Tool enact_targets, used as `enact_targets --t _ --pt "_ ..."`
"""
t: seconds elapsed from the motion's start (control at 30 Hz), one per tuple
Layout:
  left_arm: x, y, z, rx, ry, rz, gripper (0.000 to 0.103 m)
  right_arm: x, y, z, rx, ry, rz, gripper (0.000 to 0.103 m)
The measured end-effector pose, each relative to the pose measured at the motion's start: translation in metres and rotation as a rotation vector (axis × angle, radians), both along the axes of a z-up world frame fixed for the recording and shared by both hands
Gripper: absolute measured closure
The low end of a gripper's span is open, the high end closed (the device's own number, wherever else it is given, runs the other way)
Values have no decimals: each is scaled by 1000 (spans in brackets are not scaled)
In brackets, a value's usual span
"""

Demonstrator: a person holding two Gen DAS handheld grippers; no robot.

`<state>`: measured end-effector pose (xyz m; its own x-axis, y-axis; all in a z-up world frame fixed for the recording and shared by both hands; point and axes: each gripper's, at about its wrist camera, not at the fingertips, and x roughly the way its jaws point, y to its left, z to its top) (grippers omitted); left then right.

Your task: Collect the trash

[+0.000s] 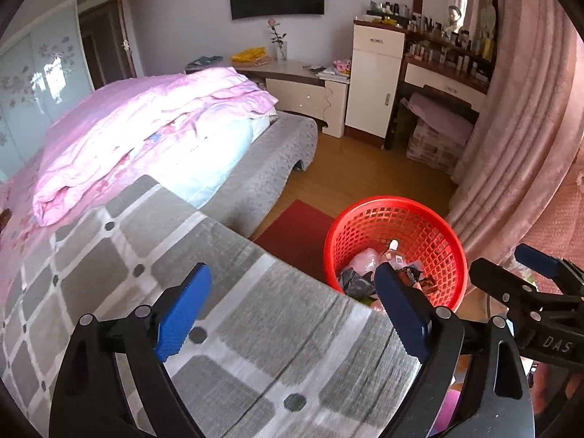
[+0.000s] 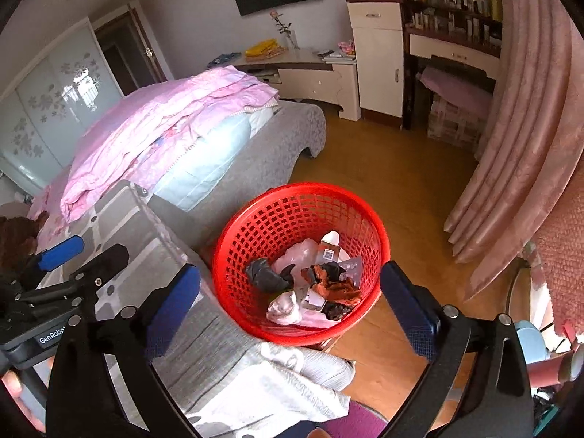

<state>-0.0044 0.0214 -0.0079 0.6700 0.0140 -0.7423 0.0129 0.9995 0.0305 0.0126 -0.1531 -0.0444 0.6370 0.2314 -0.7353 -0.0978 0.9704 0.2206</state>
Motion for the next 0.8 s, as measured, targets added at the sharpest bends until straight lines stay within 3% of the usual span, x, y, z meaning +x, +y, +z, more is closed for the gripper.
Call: enact_targets --t 0.8 --pt "-23 4 7 -11 -29 6 15 -28 6 16 -17 -50 -42 7"
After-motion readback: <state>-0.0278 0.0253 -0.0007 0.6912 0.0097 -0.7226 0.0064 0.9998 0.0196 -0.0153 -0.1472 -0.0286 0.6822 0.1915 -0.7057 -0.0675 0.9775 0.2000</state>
